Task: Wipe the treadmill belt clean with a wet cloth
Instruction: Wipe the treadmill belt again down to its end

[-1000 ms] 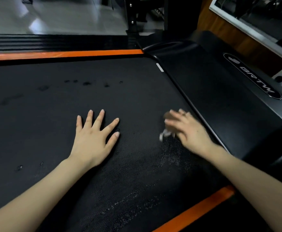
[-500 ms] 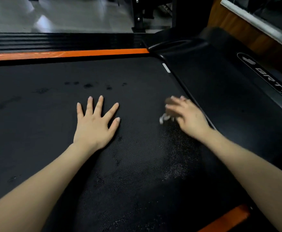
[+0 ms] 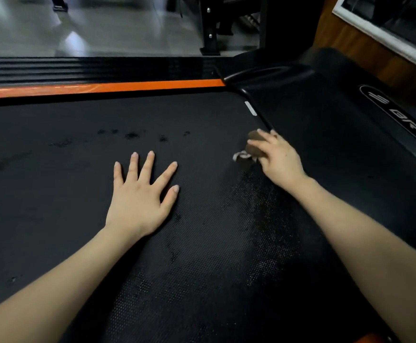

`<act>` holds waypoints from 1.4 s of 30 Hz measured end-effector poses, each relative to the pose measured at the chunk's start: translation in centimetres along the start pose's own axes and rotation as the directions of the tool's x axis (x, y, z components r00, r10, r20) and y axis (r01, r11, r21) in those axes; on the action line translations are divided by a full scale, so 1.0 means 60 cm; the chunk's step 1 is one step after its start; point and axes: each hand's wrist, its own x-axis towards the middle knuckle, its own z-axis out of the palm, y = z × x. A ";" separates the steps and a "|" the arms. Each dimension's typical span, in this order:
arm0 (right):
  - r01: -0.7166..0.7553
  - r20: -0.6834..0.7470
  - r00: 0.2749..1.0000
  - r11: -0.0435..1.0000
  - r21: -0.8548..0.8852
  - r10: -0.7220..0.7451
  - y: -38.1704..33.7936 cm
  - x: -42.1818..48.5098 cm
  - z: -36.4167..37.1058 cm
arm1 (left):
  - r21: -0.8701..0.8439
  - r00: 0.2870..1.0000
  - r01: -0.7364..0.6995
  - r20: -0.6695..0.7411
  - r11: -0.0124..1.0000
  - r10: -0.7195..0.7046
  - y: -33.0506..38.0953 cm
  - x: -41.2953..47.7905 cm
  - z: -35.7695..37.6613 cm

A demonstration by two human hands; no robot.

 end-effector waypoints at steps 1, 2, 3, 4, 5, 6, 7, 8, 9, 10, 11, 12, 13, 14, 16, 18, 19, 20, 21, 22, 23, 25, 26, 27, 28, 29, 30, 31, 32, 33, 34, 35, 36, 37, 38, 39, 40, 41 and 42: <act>-0.085 -0.019 0.996 0.996 0.012 0.085 -0.004 0.015 0.004 | -0.001 1.000 0.003 -0.004 1.000 -0.003 0.001 0.001 0.000; -0.111 -0.036 0.993 0.994 0.022 0.112 -0.021 0.019 0.009 | -0.003 1.000 0.006 -0.006 1.000 -0.006 0.001 0.003 -0.001; -0.071 -0.039 0.997 0.997 0.037 0.072 -0.042 0.007 0.013 | -0.004 1.000 0.005 0.002 1.000 -0.005 0.001 0.003 -0.002; 0.047 -0.047 0.998 0.997 0.054 -0.044 -0.066 -0.018 0.016 | 0.000 1.000 0.002 0.015 1.000 -0.002 0.001 0.004 -0.003; 0.184 -0.019 0.983 0.981 0.059 -0.183 -0.087 -0.049 0.019 | 0.003 1.000 -0.002 0.028 1.000 0.002 0.000 0.005 -0.004; 0.294 0.042 0.953 0.952 0.084 -0.299 -0.103 -0.082 0.017 | 0.001 0.999 -0.006 0.043 1.000 0.006 0.000 0.006 -0.006; 0.356 0.098 0.925 0.927 0.117 -0.367 -0.113 -0.104 0.012 | -0.010 0.999 -0.004 0.054 1.000 0.005 -0.001 0.006 -0.009; 0.391 0.124 0.904 0.909 0.143 -0.409 -0.109 -0.109 0.009 | -0.024 0.998 0.007 0.057 1.000 -0.005 -0.002 0.008 -0.012; 0.398 0.140 0.899 0.907 0.140 -0.416 -0.097 -0.098 0.006 | -0.029 0.999 0.025 0.049 0.999 -0.023 -0.004 0.014 -0.016; 0.366 0.145 0.914 0.924 0.113 -0.379 -0.082 -0.079 0.007 | -0.018 0.998 0.045 0.039 0.999 -0.044 -0.008 0.024 -0.020; 0.304 0.132 0.941 0.949 0.083 -0.312 -0.067 -0.056 0.010 | 0.000 0.997 0.066 0.029 0.998 -0.066 -0.013 0.037 -0.025; 0.232 0.095 0.967 0.970 0.068 -0.238 -0.052 -0.028 0.012 | 0.018 0.996 0.085 0.024 0.996 -0.085 -0.020 0.052 -0.029; 0.165 0.063 0.984 0.985 0.058 -0.168 -0.038 -0.004 0.014 | 0.032 0.995 0.094 0.030 0.995 -0.095 -0.026 0.067 -0.031; 0.113 0.041 0.992 0.993 0.045 -0.115 -0.026 0.017 0.018 | 0.047 0.994 0.095 0.044 0.994 -0.097 -0.032 0.079 -0.030; 0.017 0.025 1.000 1.000 -0.001 -0.017 -0.008 0.057 0.026 | 0.071 0.993 0.086 0.075 0.994 -0.091 -0.038 0.090 -0.023; -0.089 -0.022 0.996 0.996 -0.018 0.088 -0.001 0.092 0.032 | 0.044 0.994 0.086 0.064 0.995 -0.089 -0.039 0.089 -0.011; -0.125 -0.050 0.991 0.992 -0.021 0.124 -0.008 0.104 0.033 | 0.027 0.995 0.088 0.047 0.996 -0.089 -0.039 0.088 -0.007; -0.144 -0.063 0.988 0.990 -0.013 0.143 -0.020 0.109 0.035 | 0.020 0.995 0.088 0.038 0.996 -0.089 -0.040 0.088 -0.005; -0.139 -0.055 0.989 0.990 0.003 0.139 -0.034 0.105 0.037 | 0.019 0.995 0.087 0.041 0.996 -0.088 -0.040 0.088 -0.005; -0.085 -0.040 0.995 0.996 0.041 0.087 -0.051 0.087 0.039 | 0.022 0.995 0.087 0.045 0.996 -0.088 -0.040 0.088 -0.005; 0.029 -0.021 0.999 0.996 0.086 -0.027 -0.069 0.061 0.041 | 0.023 0.995 0.087 0.041 0.996 -0.087 -0.040 0.089 -0.004; 0.261 0.080 0.958 0.951 0.167 -0.277 -0.092 -0.002 0.036 | 0.022 0.996 0.081 0.029 0.996 -0.082 -0.043 0.091 -0.003; 0.337 0.113 0.926 0.923 0.184 -0.361 -0.086 -0.017 0.030 | 0.019 0.996 0.078 0.028 0.997 -0.079 -0.043 0.090 -0.001; 0.385 0.114 0.908 0.909 0.158 -0.404 -0.070 -0.012 0.026 | 0.015 0.997 0.078 0.025 0.997 -0.078 -0.042 0.088 0.000; 0.380 0.106 0.915 0.919 0.101 -0.390 -0.052 0.010 0.026 | 0.013 0.997 0.079 0.019 0.997 -0.079 -0.042 0.088 0.001; 0.301 0.087 0.949 0.952 0.052 -0.305 -0.034 0.041 0.027 | 0.015 0.997 0.080 0.017 0.997 -0.080 -0.042 0.087 0.000; 0.173 0.041 0.984 0.985 0.010 -0.173 -0.016 0.081 0.030 | 0.016 0.996 0.081 0.020 0.997 -0.082 -0.041 0.087 0.000; 0.029 0.000 1.000 0.999 -0.022 -0.029 -0.005 0.117 0.030 | 0.014 0.996 0.083 0.018 0.996 -0.083 -0.040 0.087 -0.001; -0.097 -0.031 0.995 0.995 -0.026 0.096 -0.003 0.143 0.034 | 0.009 0.996 0.086 0.009 0.996 -0.086 -0.039 0.087 -0.001; -0.172 -0.063 0.983 0.985 -0.019 0.171 -0.012 0.160 0.041 | 0.008 0.996 0.089 0.001 0.996 -0.089 -0.039 0.088 -0.001; -0.196 -0.078 0.978 0.981 -0.009 0.195 -0.031 0.167 0.048 | 0.012 0.996 0.091 -0.001 0.996 -0.091 -0.039 0.088 -0.001; -0.169 -0.066 0.983 0.986 0.008 0.170 -0.054 0.161 0.053 | 0.017 0.996 0.091 0.001 0.996 -0.091 -0.039 0.089 0.000; -0.074 -0.038 0.996 0.997 0.027 0.075 -0.080 0.143 0.059 | 0.019 0.996 0.090 -0.001 0.996 -0.090 -0.039 0.089 0.000; 0.060 -0.007 0.998 0.997 0.043 -0.060 -0.102 0.118 0.066 | 0.018 0.996 0.091 -0.006 0.996 -0.091 -0.039 0.089 0.000; 0.184 0.023 0.982 0.979 0.083 -0.186 -0.120 0.092 0.066 | 0.018 0.996 0.092 -0.011 0.996 -0.091 -0.039 0.088 -0.001; 0.274 0.045 0.959 0.953 0.127 -0.281 -0.127 0.073 0.059 | 0.021 0.996 0.091 -0.014 0.996 -0.090 -0.038 0.086 0.000; 0.332 0.065 0.937 0.934 0.131 -0.342 -0.117 0.072 0.048 | 0.021 0.996 0.091 -0.018 0.996 -0.091 -0.037 0.083 0.001; 0.353 0.081 0.929 0.931 0.090 -0.360 -0.097 0.087 0.042 | 0.016 0.996 0.092 -0.025 0.996 -0.091 -0.037 0.082 0.001; 0.321 0.084 0.943 0.946 0.039 -0.323 -0.073 0.111 0.040 | 0.010 0.995 0.093 -0.029 0.996 -0.093 -0.037 0.082 0.000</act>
